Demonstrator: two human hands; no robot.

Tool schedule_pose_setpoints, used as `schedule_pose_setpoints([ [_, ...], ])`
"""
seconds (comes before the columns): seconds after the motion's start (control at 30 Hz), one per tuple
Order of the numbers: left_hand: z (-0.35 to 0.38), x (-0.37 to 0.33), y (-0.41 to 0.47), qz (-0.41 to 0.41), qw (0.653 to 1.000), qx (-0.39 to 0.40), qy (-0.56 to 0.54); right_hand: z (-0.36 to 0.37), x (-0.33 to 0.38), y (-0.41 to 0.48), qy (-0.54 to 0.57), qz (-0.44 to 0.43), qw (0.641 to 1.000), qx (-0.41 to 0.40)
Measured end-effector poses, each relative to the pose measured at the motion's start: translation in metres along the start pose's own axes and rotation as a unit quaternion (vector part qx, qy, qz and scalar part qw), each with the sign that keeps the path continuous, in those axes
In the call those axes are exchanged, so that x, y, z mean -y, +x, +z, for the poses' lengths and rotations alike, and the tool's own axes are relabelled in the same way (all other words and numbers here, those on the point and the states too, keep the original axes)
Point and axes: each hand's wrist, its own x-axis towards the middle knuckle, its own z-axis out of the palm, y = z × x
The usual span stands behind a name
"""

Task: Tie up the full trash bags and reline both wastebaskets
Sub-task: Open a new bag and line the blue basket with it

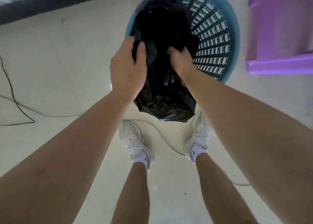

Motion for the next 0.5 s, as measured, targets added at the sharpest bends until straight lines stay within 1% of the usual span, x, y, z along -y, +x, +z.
schedule_pose_setpoints([
  [0.07, 0.002, 0.007, 0.009, 0.006, 0.996, 0.038, 0.08, -0.011, -0.014, 0.014, -0.086, 0.035, 0.996, 0.012],
  [0.13, -0.004, 0.013, 0.012, 0.008, 0.988, 0.077, 0.135, -0.028, -0.02, 0.012, -0.189, 0.021, 0.981, -0.028],
  [0.23, -0.026, 0.013, 0.01, -0.008, 0.982, 0.075, 0.176, -0.064, -0.006, -0.012, -0.264, -0.098, 0.952, -0.117],
  [0.3, -0.042, 0.008, 0.009, -0.035, 0.985, 0.063, 0.16, -0.094, 0.007, -0.031, -0.26, -0.183, 0.936, -0.154],
  [0.37, -0.056, -0.002, 0.009, -0.071, 0.987, 0.044, 0.137, -0.124, 0.02, -0.047, -0.255, -0.237, 0.927, -0.139],
  [0.43, -0.066, -0.011, 0.01, -0.086, 0.988, 0.022, 0.128, -0.152, 0.031, -0.057, -0.282, -0.256, 0.918, -0.107],
  [0.5, -0.072, -0.019, 0.015, -0.078, 0.988, 0.014, 0.134, -0.175, 0.039, -0.06, -0.334, -0.302, 0.887, -0.105],
])
